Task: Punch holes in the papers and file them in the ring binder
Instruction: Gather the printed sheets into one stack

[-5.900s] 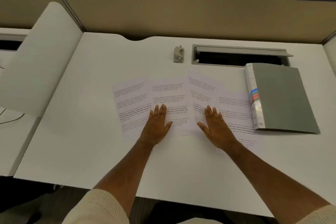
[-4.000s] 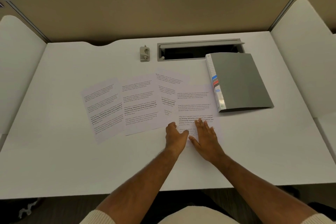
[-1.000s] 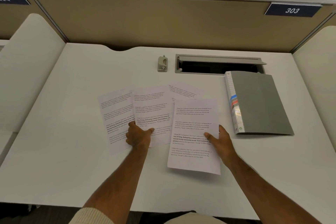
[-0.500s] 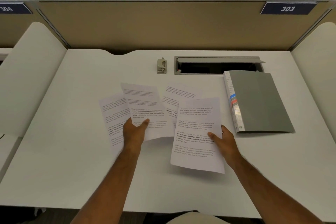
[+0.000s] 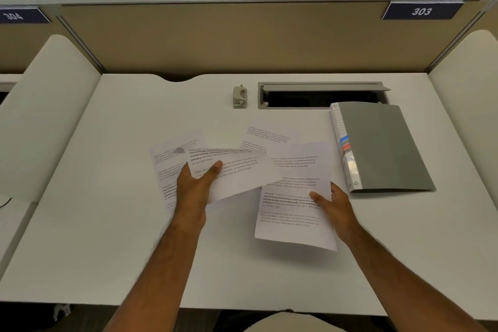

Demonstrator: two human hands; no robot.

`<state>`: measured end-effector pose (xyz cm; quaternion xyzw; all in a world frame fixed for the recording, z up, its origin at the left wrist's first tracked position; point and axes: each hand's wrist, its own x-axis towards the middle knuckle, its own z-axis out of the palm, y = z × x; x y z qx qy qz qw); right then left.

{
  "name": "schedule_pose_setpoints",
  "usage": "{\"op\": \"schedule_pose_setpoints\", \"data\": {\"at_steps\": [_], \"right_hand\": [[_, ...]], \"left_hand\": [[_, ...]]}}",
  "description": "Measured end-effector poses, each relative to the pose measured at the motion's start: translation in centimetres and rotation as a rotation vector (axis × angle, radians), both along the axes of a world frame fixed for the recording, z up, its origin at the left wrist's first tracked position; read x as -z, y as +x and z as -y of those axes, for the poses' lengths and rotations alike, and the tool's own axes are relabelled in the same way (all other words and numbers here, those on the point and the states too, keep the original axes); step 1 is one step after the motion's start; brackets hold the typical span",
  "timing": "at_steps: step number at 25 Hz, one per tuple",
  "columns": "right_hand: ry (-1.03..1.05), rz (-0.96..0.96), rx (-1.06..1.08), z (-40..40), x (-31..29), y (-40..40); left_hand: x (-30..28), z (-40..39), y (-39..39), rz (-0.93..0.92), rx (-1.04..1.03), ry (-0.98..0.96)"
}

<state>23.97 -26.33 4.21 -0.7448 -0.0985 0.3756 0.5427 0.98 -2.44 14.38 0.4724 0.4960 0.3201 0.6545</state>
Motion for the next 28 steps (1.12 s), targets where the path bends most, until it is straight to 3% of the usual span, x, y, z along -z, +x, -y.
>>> {"op": "schedule_pose_setpoints", "data": {"at_steps": [6, 11, 15, 23, 28], "right_hand": [[0.005, -0.020, -0.120, -0.6, -1.0, -2.2], [-0.032, -0.113, -0.067, -0.9, -1.1, -3.0], [-0.044, -0.248, -0.016, -0.9, -0.6, -3.5], [-0.073, -0.122, -0.209, -0.8, 0.5, -5.2], [-0.072, 0.062, -0.304, -1.5, -0.8, -5.6]], "left_hand": [[1.4, 5.4, 0.4, 0.073, 0.265, -0.093], [5.2, 7.9, -1.8, -0.218, 0.393, -0.168], [7.2, 8.1, -3.1, -0.351, 0.534, -0.167], [10.8, 8.2, -3.8, -0.497, 0.793, -0.062], [11.3, 7.3, -3.5, -0.514, 0.676, -0.031]]}}
